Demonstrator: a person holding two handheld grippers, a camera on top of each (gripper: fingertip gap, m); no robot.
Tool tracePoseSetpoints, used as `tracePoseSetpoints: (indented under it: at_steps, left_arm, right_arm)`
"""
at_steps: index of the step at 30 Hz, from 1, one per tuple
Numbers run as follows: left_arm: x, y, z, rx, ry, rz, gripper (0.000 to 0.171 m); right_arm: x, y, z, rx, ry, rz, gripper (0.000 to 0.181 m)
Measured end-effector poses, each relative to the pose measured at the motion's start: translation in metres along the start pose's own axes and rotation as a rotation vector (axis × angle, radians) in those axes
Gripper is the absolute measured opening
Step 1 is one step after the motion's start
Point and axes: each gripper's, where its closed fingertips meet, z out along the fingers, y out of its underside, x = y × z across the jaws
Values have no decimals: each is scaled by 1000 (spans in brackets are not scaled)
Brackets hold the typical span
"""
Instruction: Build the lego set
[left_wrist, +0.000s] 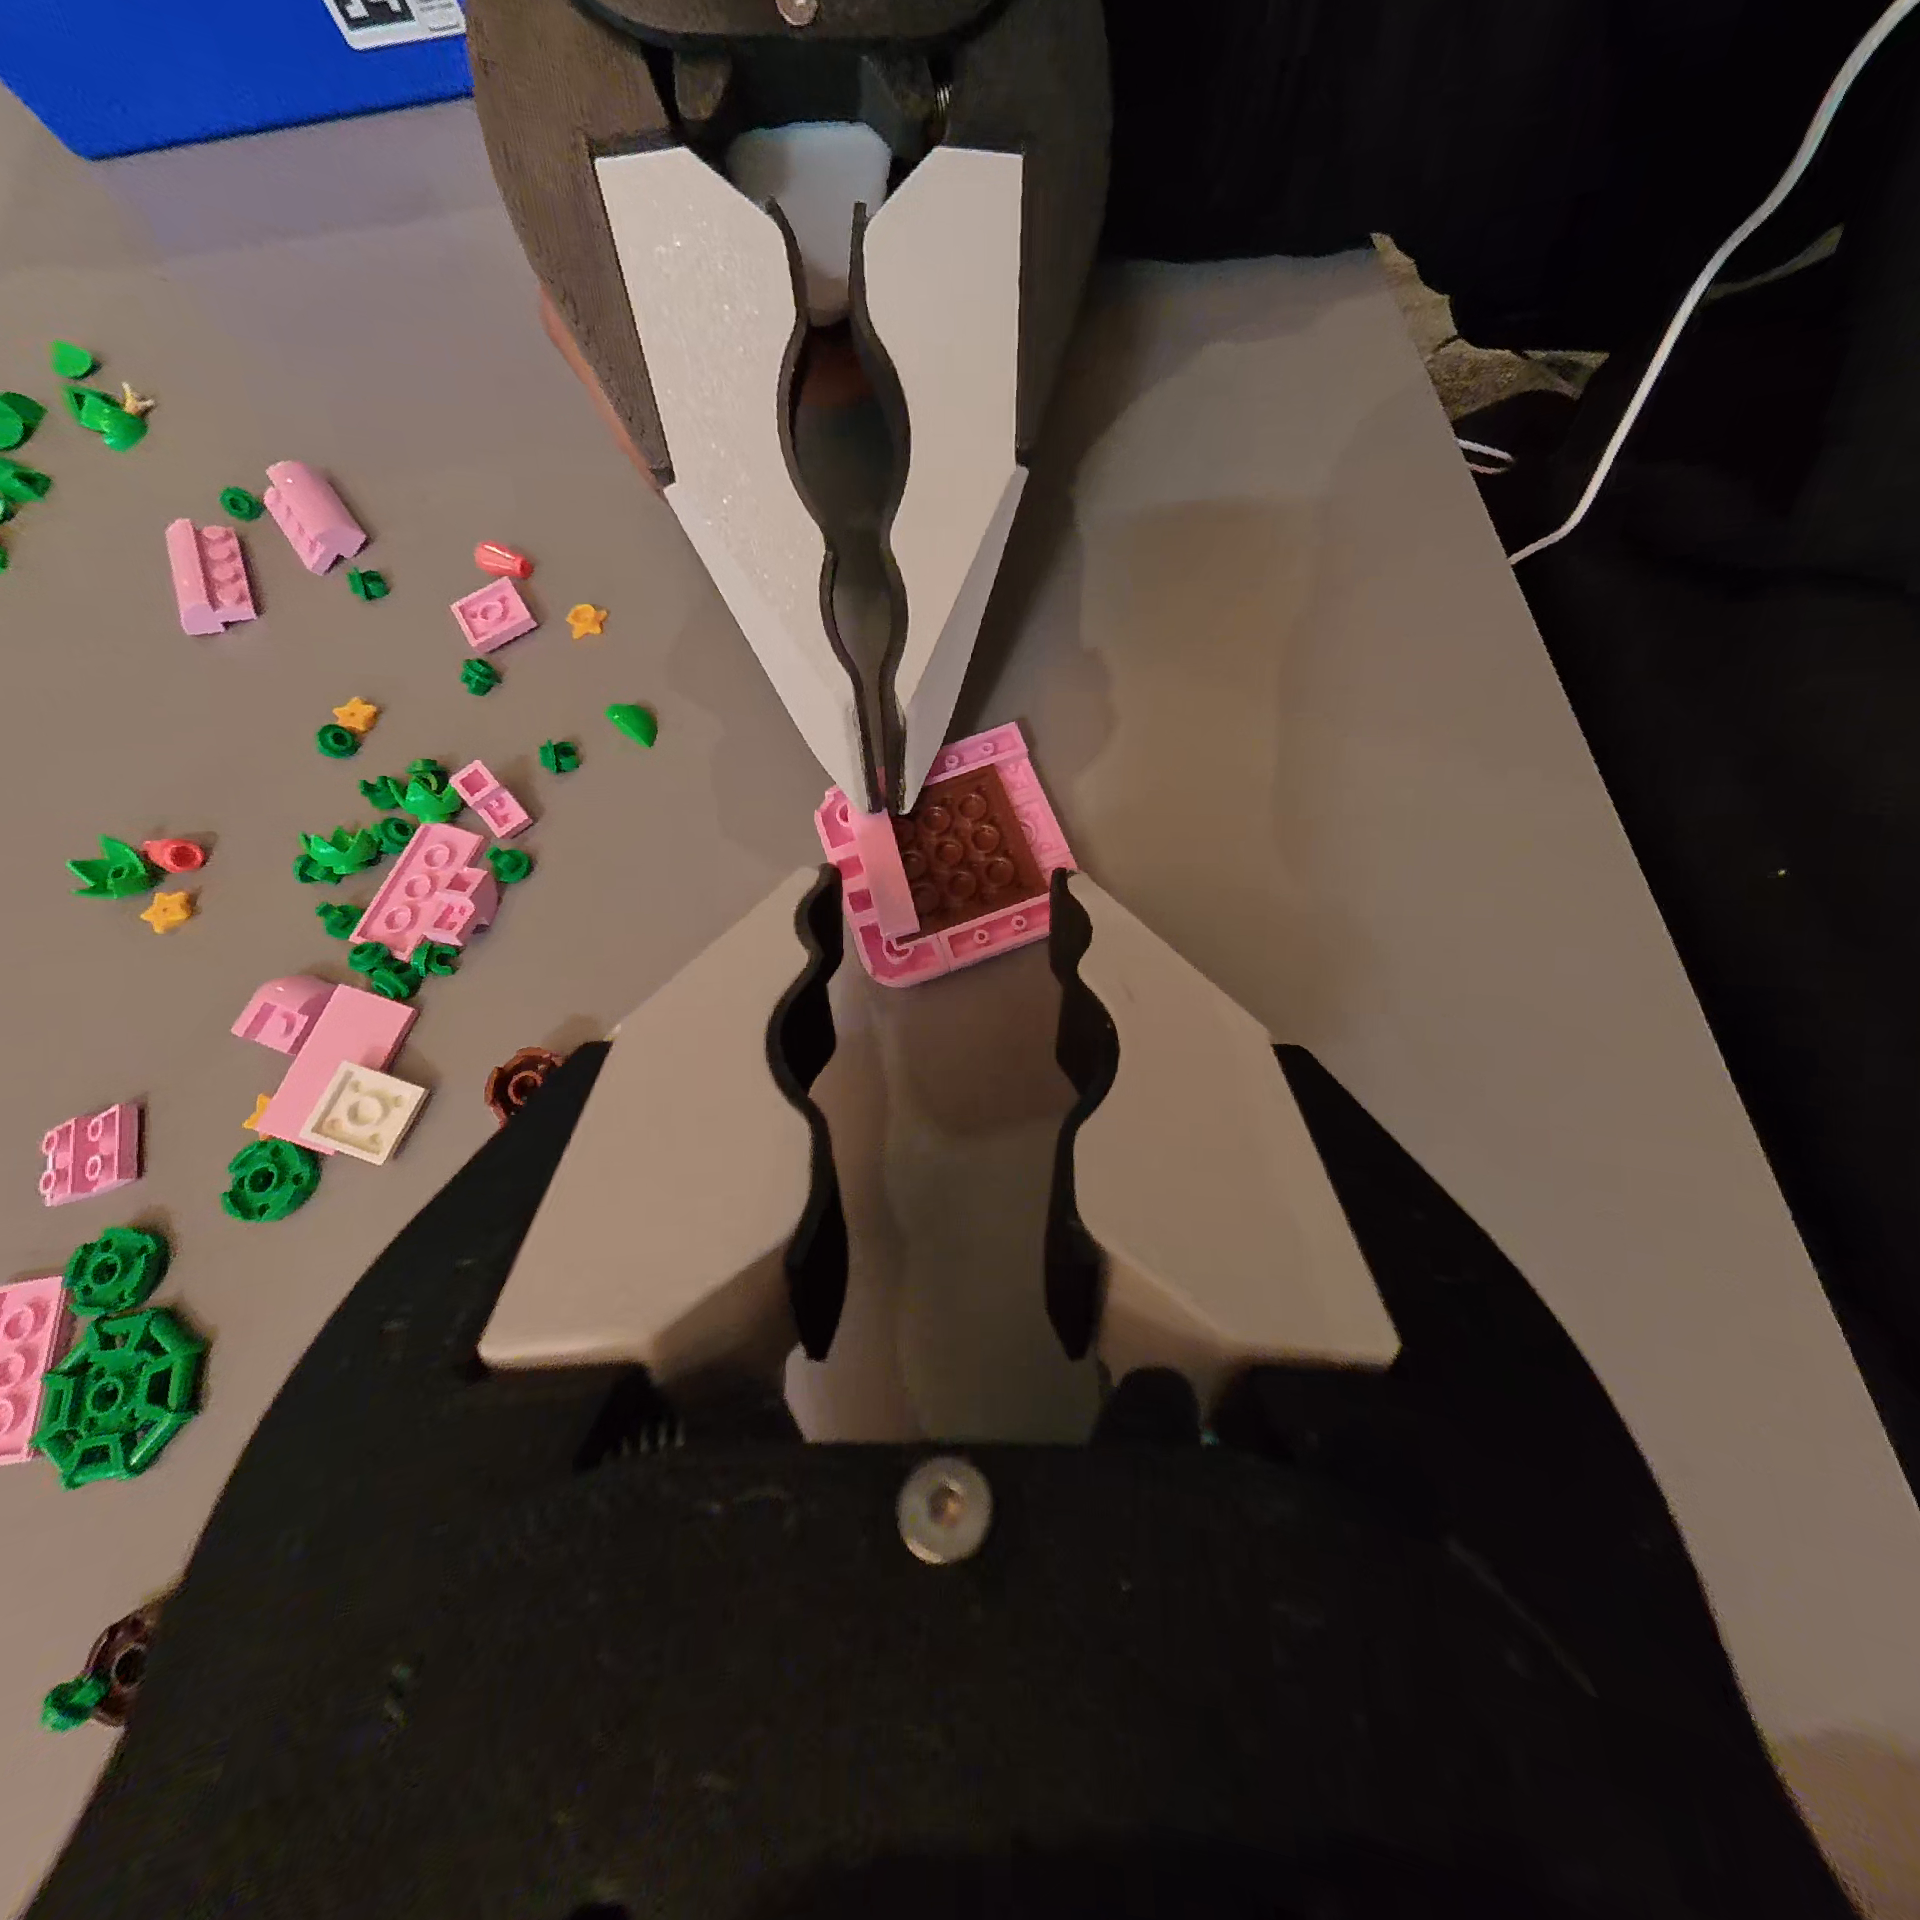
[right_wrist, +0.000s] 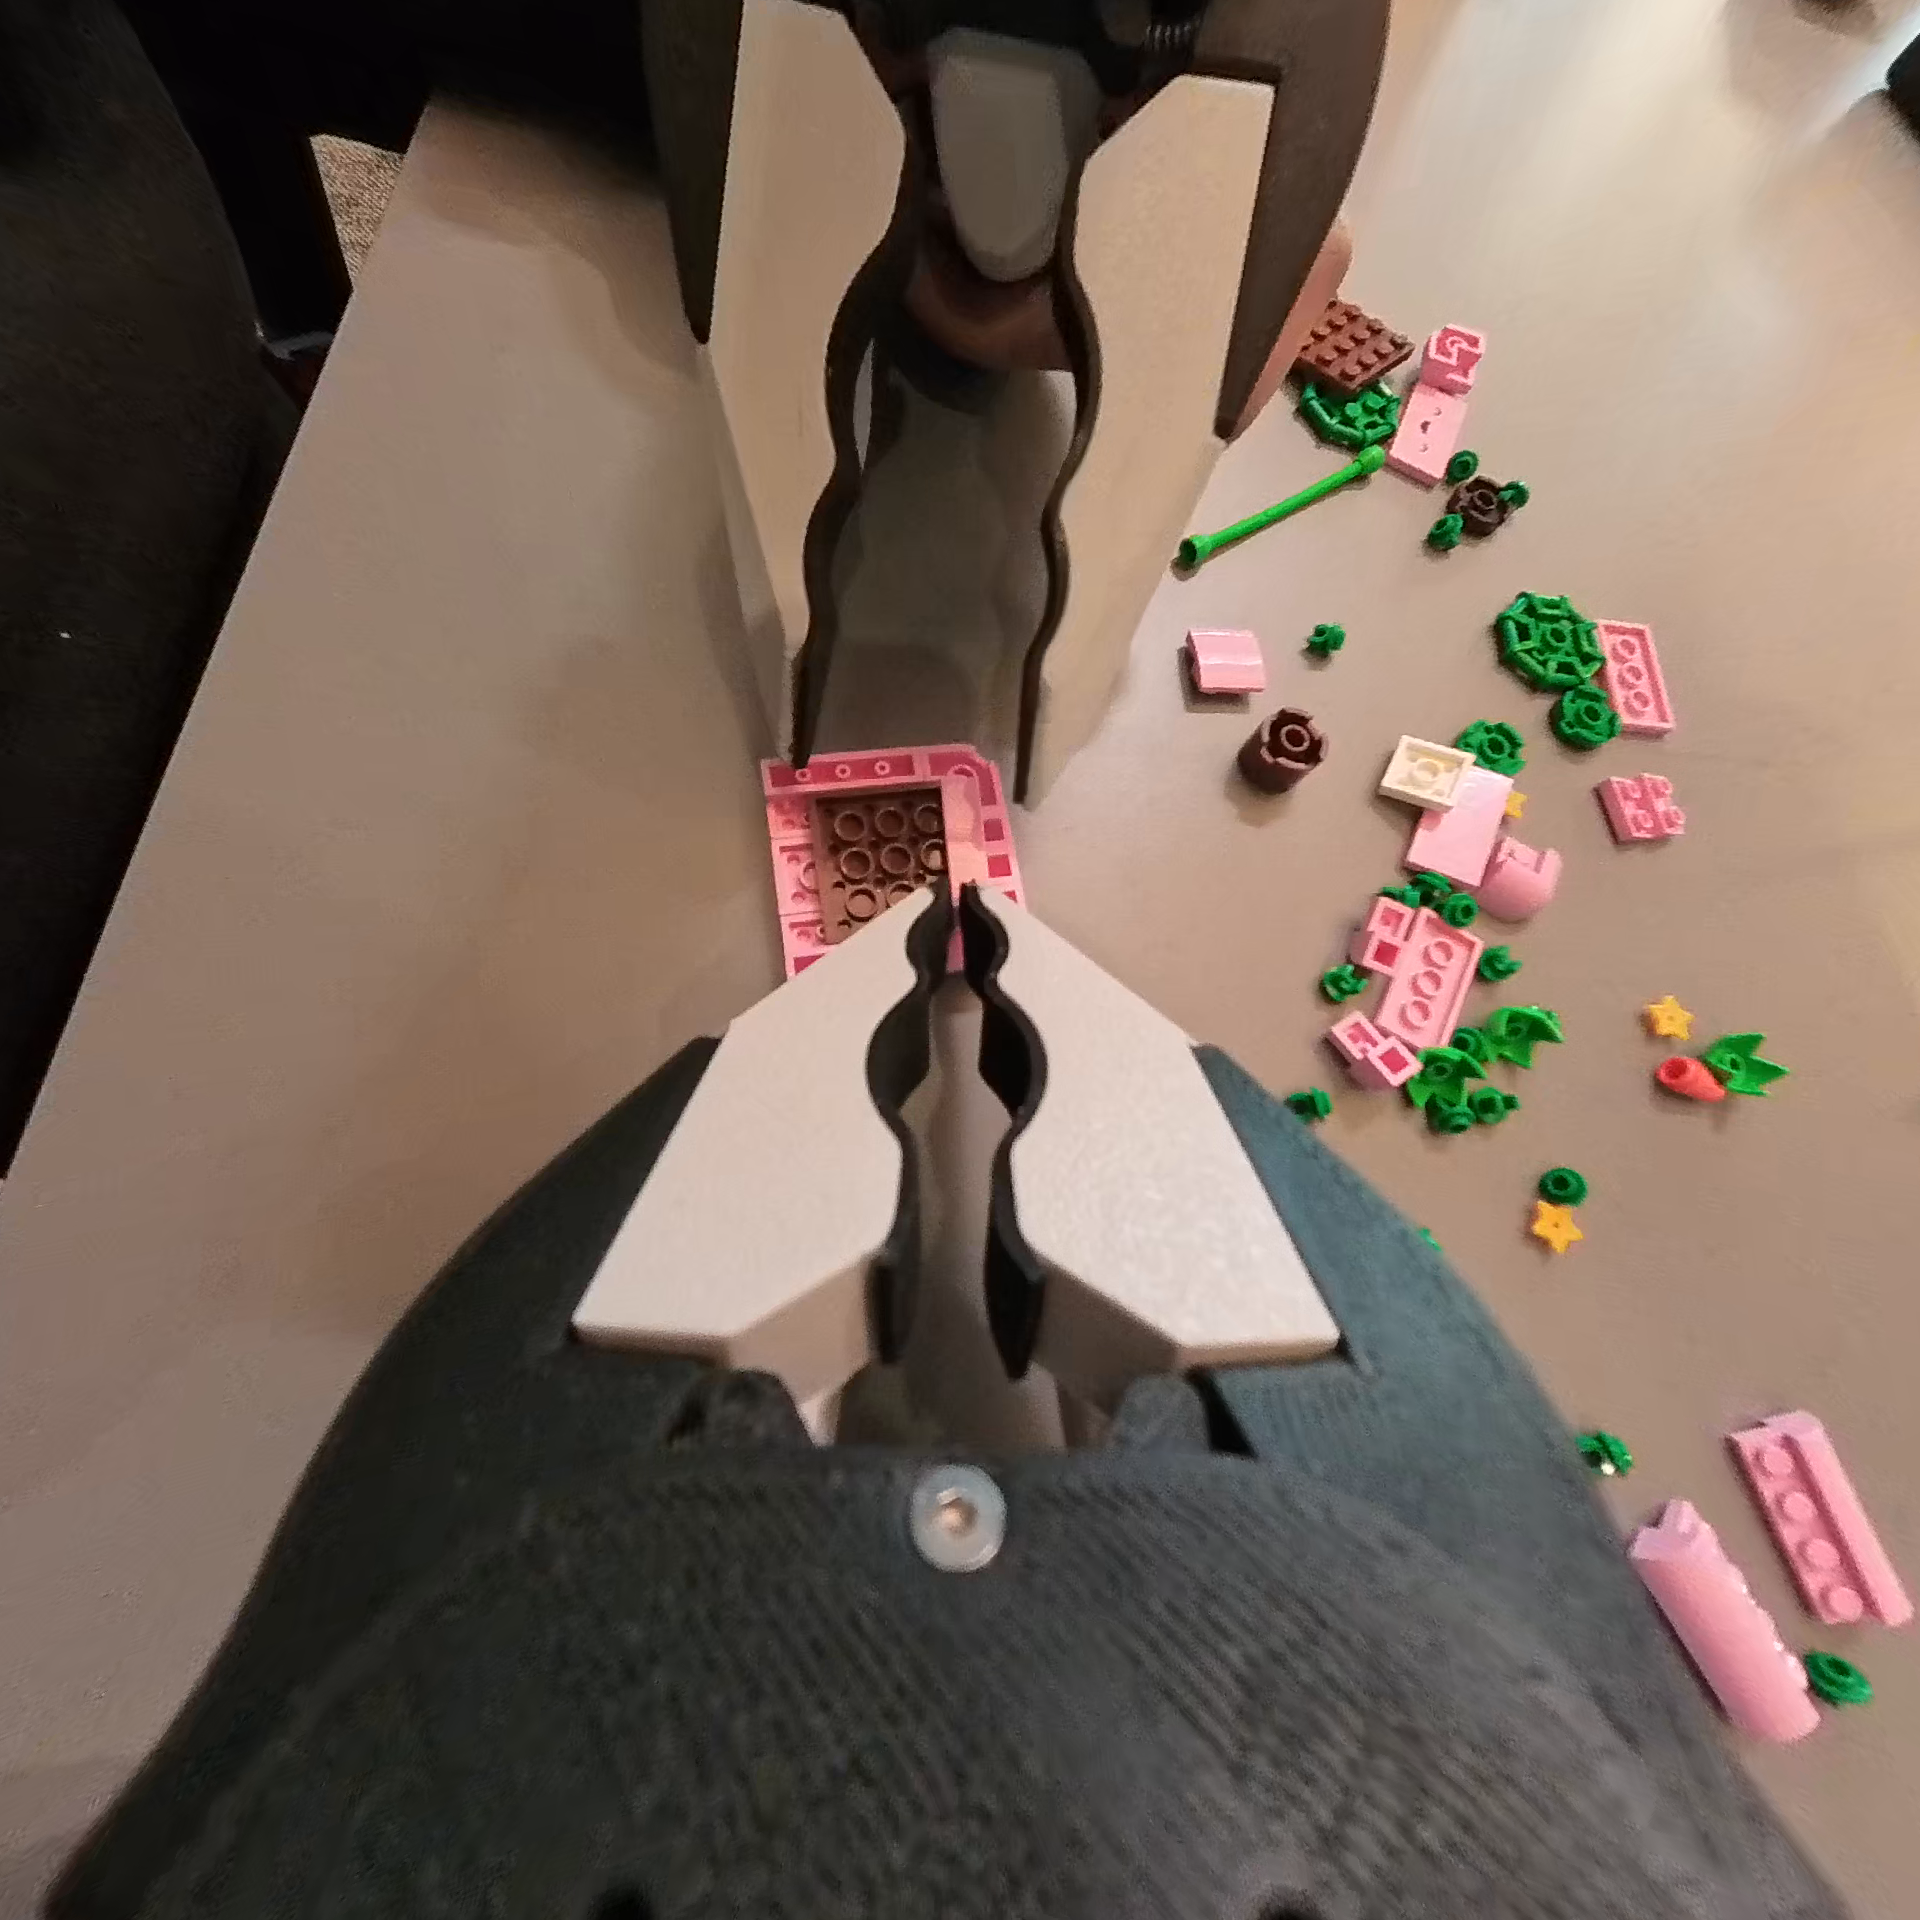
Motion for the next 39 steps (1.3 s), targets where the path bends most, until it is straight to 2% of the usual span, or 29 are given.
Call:
tracePoseSetpoints:
  at_steps: [7,19,39]
  left_arm:
    - [7,4,2,-26,45,5,25]
    - [4,5,2,-38,38,-22,32]
    - [0,3,1,-20,28,-44,29]
  right_arm:
    - [-2,0,0,1,-11,5,0]
    - [3,-2,0,5,23,5,3]
    - [-2,-3,-2,15,-15,29,0]
